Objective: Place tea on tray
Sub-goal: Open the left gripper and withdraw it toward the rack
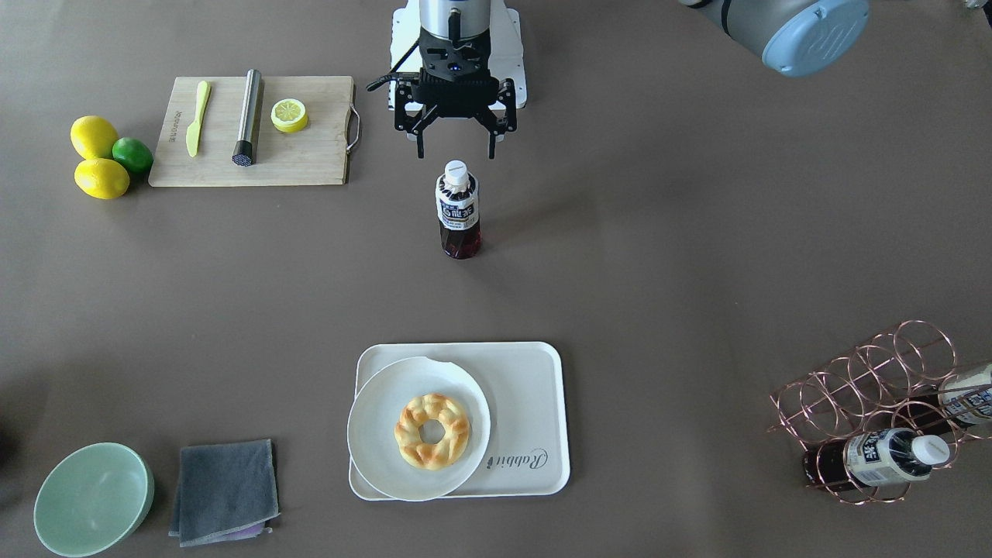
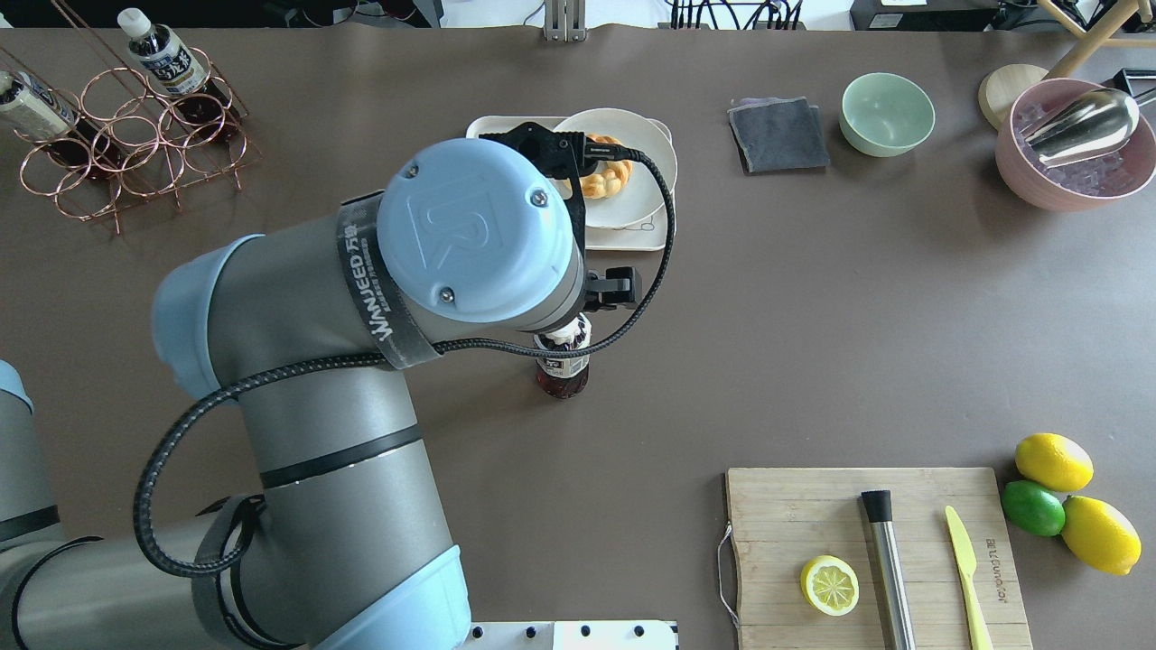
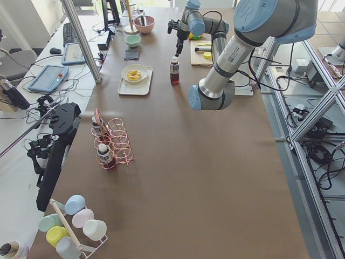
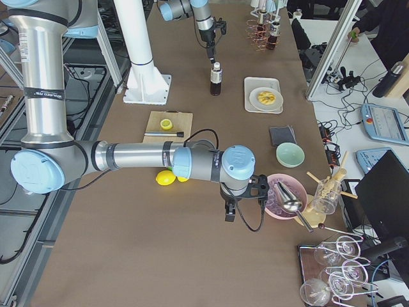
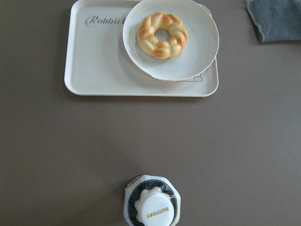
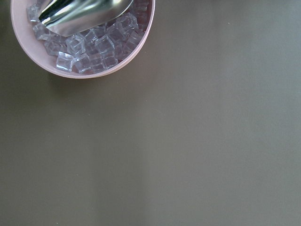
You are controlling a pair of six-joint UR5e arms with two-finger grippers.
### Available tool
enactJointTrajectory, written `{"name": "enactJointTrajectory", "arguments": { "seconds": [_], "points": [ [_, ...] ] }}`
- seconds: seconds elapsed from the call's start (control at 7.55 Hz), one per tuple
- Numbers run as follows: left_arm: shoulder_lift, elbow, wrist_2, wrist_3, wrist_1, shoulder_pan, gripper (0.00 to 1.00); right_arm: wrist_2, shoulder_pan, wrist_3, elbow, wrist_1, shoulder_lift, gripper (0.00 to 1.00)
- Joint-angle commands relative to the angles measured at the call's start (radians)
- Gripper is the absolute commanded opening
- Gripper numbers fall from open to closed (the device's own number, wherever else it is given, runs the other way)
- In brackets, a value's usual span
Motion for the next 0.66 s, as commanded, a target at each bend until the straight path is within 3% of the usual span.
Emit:
{"name": "enactJointTrajectory", "arguments": {
  "seconds": [0.0,0.26,0.53],
  "points": [
    [0.049,-0.023,-0.043,0.096,-0.009,-0.121,0.98,-0.001,-0.001,0.001,0.001,-0.002,0.012,1.00],
    [0.156,-0.023,-0.089,0.192,-0.154,-0.288,0.98,0.001,-0.001,0.020,0.004,-0.002,0.029,1.00],
    [0.322,-0.004,-0.207,0.332,-0.362,-0.452,0.98,0.001,-0.019,0.047,0.001,-0.005,0.059,1.00]
  ]
}}
